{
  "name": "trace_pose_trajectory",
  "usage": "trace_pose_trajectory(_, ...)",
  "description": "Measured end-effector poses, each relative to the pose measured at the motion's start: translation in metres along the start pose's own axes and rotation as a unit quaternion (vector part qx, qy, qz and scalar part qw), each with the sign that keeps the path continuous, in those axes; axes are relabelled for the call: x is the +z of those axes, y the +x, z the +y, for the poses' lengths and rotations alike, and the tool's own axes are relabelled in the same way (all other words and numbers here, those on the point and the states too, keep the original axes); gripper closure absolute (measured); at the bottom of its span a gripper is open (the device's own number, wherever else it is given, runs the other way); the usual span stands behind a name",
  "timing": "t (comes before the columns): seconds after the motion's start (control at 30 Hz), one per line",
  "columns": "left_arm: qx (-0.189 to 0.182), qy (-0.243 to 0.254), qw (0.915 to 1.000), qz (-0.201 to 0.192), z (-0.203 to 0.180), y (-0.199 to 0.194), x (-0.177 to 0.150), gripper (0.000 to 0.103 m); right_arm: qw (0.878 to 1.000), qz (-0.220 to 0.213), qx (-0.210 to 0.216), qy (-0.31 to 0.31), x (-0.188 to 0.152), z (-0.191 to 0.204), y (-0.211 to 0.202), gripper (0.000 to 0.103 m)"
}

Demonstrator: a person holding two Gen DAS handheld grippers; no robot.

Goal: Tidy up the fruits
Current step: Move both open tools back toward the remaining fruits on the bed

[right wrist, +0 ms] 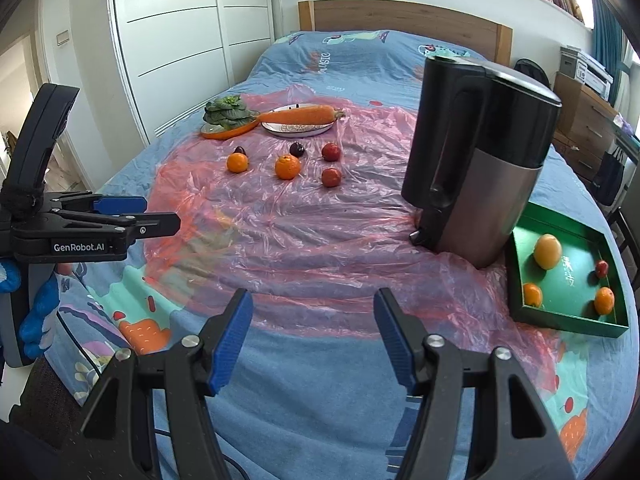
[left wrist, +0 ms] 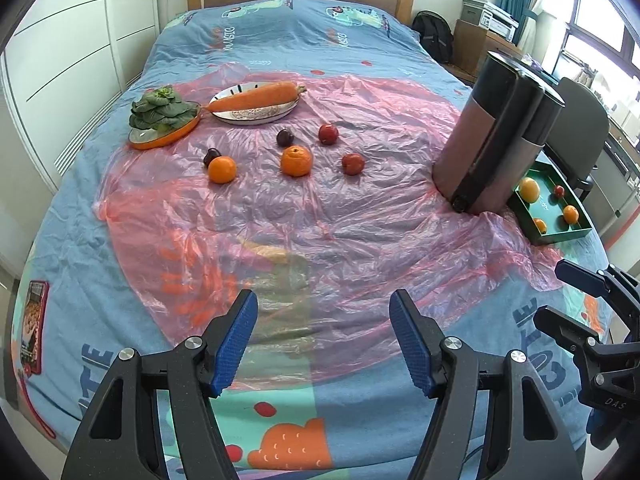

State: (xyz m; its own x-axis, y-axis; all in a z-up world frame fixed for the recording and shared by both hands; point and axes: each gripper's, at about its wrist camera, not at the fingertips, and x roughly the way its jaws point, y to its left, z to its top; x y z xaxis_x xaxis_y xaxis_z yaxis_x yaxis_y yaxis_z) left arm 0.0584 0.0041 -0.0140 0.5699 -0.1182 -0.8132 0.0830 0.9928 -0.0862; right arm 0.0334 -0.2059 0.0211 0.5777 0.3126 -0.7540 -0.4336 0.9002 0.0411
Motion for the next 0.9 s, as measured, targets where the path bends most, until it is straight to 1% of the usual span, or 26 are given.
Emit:
trace_pose_trajectory(0.23, 0.016, -0.031, 0.9993, 0.010, 0.030, 0.015, 0.001, 0.040, 1.000, 0.017, 0.019, -0.012, 0.009, 0.010, 0.031, 0.035)
trace_pose_trajectory(0.57, 0.036, -0.053, 0.9977, 0.024, 0.061, 0.049, 0.010, 0.040, 0.998, 0.041, 0.047, -0.025, 0.028, 0.022, 0.086, 0.035)
trace_pose_trajectory(0.73, 0.041, -0.066, 0.9965, 0.029, 0.075, 0.071, 0.024, 0.040, 0.997, 0.045, 0.053, -0.025, 0.044, 0.021, 0.114, 0.035)
trace_pose_trajectory(0.9, 0.042, -0.078, 0.9957, 0.028, 0.088, 0.094, 0.046, 0.040, 0.998, 0.043, 0.051, -0.022, 0.065, 0.016, 0.142, 0.035)
